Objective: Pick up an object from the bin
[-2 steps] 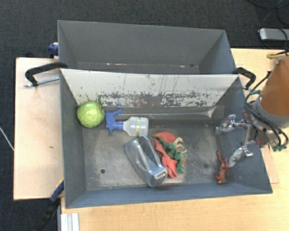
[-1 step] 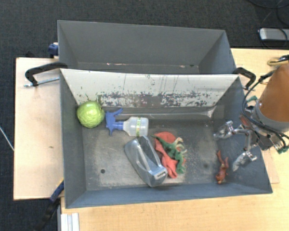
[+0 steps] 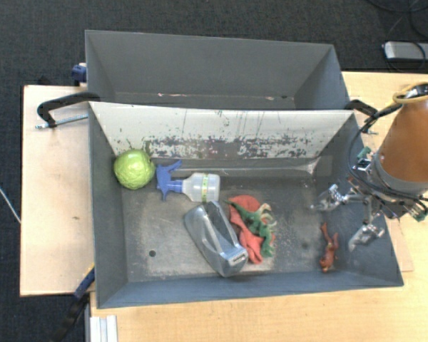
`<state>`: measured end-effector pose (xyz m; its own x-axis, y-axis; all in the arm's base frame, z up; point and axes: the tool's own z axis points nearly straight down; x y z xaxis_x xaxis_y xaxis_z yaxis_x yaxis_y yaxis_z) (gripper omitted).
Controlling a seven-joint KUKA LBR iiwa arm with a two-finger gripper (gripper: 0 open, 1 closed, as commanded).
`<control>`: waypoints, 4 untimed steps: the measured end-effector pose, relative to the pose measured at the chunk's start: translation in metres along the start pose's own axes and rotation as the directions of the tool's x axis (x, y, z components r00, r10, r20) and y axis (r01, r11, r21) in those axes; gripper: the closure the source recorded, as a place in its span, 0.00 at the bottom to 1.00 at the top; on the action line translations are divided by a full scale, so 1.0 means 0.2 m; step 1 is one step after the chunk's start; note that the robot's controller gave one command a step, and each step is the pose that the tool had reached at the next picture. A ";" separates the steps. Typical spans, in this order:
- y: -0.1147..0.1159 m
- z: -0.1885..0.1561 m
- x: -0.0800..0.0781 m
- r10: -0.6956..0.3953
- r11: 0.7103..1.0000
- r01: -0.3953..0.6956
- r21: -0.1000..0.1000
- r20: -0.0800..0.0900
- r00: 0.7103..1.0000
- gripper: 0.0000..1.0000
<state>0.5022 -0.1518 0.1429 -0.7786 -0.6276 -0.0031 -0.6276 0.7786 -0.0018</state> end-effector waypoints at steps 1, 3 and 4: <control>0.07 0.28 -0.02 -0.274 0.962 0.274 -0.005 0.004 0.962 0.00; 0.02 0.35 0.00 -0.366 0.930 0.366 0.001 0.002 0.930 1.00; 0.03 0.33 0.00 -0.367 0.930 0.367 -0.005 0.001 0.930 1.00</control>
Offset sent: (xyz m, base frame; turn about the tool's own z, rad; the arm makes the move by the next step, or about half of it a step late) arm -0.0043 0.0010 -0.0729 -0.3765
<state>0.4986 -0.1481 0.0775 -0.4941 -0.8694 -0.0035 -0.8694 0.4941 0.0019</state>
